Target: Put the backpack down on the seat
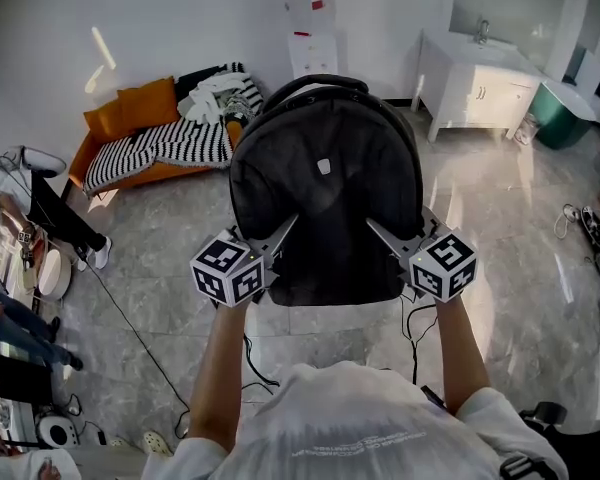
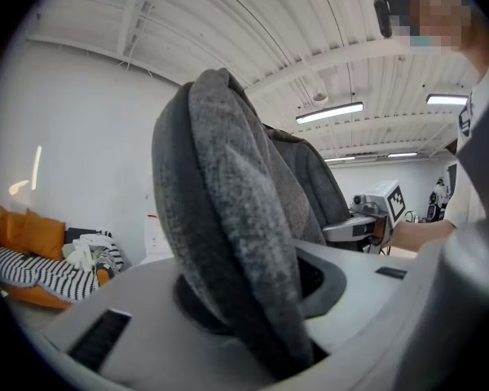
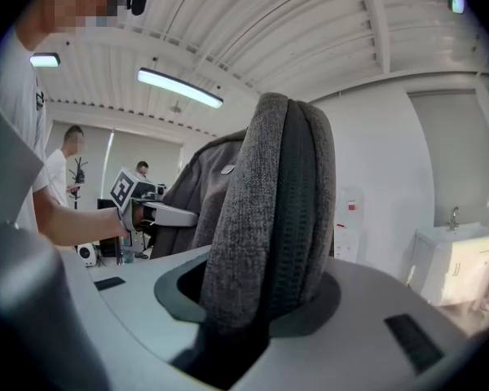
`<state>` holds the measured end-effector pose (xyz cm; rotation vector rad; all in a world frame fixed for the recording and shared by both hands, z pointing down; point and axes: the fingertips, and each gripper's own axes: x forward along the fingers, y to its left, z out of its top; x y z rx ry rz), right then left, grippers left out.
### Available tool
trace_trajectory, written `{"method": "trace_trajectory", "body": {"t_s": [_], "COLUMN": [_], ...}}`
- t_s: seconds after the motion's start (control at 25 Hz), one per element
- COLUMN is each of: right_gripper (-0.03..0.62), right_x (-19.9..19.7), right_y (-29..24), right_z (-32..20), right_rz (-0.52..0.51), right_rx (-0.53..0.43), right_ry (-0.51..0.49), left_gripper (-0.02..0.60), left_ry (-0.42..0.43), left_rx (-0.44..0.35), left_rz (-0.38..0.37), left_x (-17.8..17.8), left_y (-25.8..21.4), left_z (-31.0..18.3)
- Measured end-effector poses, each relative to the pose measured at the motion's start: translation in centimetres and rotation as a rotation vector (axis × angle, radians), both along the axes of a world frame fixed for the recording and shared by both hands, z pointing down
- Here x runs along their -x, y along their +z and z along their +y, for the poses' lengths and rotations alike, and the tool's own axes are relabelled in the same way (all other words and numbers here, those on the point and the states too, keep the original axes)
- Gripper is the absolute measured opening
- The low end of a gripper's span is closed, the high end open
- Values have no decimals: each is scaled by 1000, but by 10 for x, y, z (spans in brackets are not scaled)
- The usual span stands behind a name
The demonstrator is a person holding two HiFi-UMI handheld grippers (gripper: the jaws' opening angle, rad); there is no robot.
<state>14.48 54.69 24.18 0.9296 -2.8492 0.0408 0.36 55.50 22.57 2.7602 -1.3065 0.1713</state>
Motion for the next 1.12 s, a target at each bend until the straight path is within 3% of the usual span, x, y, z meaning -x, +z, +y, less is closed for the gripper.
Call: {"method": "trace_trajectory", "body": {"t_s": [0.32,0.6,1.12], "right_gripper": [146,146,147], "right_x": [-5,-46,-26], "right_y": [3,13,24], "right_z": [-8,-15,-71], "right_rz": [19,20,24], "right_rx": [7,9,33], "right_ry": [-20,-60,-85], "left_gripper": [127,127,127], "left_ry": [-11,-45,-70], "left_rx": [7,9,36], "left_rz": [19,19,33], "left_x": [-5,-47,-26], "left_y": [6,15,27], "left_z": [-4,-6,-59]}}
